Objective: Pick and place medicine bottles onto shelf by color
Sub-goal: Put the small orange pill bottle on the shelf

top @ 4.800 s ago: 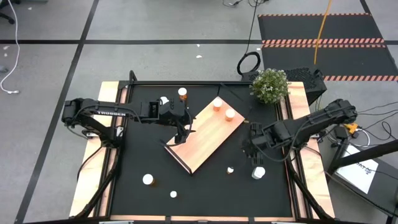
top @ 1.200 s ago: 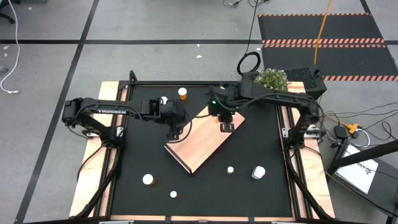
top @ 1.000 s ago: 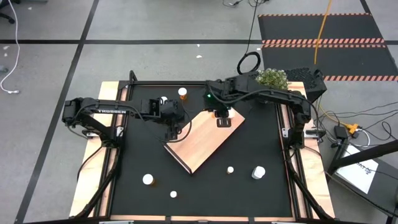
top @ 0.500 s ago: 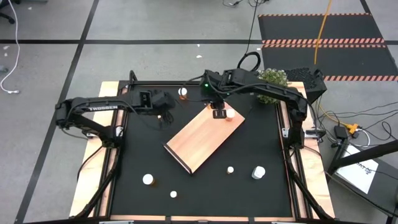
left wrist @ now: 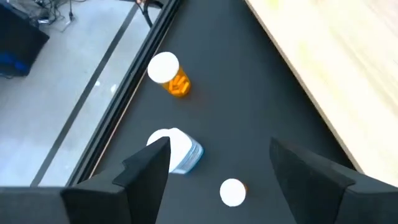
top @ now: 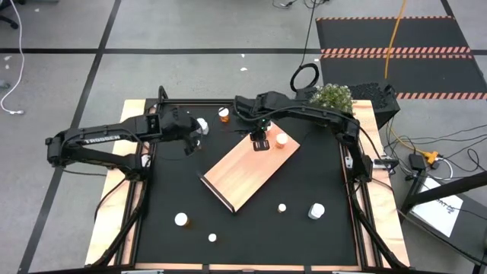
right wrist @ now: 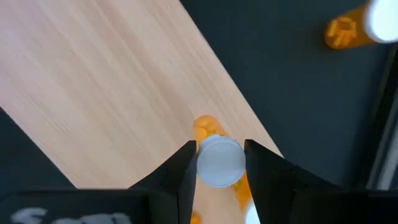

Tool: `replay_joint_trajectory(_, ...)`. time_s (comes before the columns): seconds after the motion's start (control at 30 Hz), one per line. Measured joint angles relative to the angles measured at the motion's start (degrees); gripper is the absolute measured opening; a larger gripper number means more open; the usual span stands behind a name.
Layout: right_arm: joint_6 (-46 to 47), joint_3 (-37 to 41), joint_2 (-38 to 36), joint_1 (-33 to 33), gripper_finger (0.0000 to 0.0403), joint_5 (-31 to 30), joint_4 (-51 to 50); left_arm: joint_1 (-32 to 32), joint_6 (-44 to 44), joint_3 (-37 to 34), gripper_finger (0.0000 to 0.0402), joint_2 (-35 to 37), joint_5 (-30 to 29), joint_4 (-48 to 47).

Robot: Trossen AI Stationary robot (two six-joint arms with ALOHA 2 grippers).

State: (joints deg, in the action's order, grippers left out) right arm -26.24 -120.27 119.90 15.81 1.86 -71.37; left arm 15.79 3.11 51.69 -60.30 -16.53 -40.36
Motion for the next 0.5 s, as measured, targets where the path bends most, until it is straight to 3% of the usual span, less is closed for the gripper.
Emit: replay_joint_trajectory(0.5,-1.9,0.0,2.8,2.2,0.0117,1.4,1.4,-1.0,0.0,-0.4,0.0273,0.3,1.7,1.4)
